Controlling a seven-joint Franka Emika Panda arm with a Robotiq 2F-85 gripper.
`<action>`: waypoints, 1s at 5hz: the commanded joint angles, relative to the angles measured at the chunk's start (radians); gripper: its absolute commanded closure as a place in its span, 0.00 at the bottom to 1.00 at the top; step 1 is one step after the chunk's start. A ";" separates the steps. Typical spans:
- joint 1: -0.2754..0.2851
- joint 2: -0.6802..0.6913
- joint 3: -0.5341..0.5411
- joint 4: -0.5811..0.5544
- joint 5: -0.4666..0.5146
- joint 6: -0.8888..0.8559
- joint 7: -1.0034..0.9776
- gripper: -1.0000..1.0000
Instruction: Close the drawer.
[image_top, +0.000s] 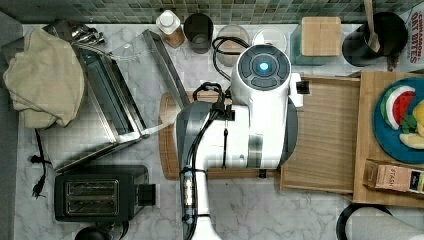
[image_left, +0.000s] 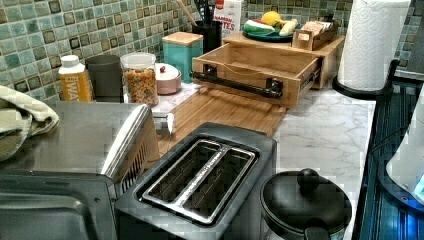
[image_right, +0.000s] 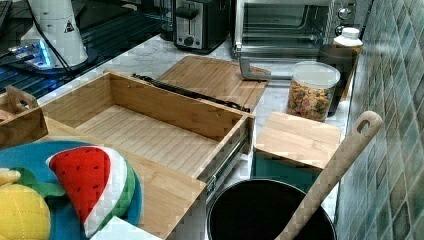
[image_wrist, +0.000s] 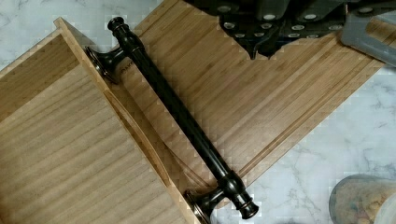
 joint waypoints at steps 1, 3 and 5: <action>0.000 0.000 0.000 -0.001 -0.001 0.000 0.000 1.00; 0.006 0.087 0.019 -0.011 -0.011 0.046 -0.209 1.00; -0.023 0.126 0.012 -0.096 -0.043 0.239 -0.308 1.00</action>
